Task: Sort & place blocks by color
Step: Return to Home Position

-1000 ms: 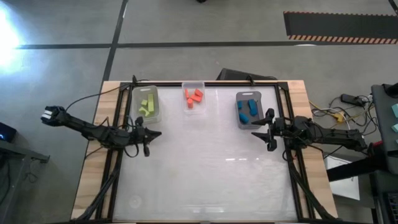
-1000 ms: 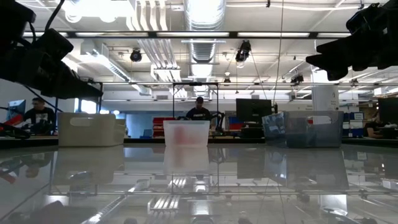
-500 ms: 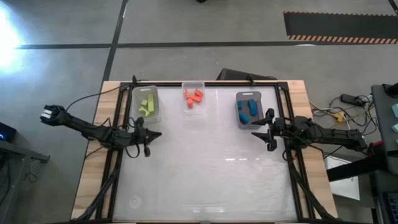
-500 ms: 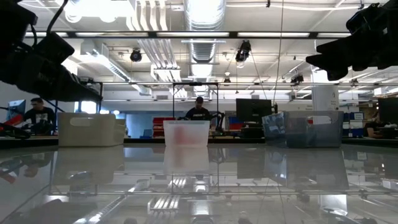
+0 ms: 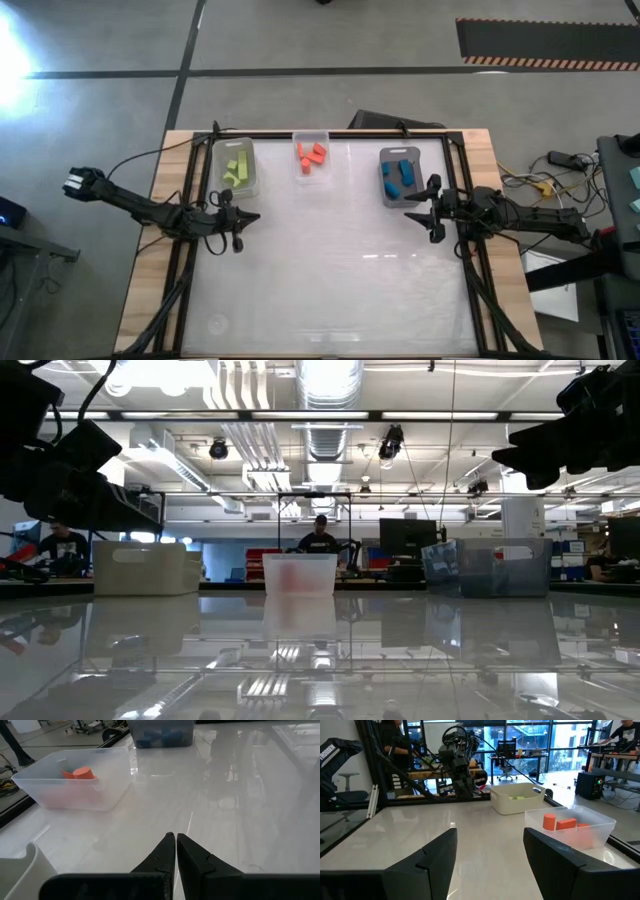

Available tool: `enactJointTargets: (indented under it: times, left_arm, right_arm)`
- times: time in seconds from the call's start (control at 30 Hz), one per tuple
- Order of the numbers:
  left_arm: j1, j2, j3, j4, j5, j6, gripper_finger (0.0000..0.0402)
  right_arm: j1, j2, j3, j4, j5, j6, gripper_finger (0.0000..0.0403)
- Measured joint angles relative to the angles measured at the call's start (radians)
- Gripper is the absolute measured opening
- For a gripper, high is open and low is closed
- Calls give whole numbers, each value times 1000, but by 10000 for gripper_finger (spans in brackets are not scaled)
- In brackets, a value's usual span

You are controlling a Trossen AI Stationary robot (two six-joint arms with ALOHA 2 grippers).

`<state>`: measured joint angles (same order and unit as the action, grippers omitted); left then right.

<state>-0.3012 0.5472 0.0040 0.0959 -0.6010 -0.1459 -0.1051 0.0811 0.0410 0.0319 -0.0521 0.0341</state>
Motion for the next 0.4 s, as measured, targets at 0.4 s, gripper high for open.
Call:
enactJointTargets:
  times: [0.4]
  left_arm:
    - [0, 45, 0, 0, 2, 0, 1]
  right_arm:
    - [0, 0, 0, 0, 0, 0, 219]
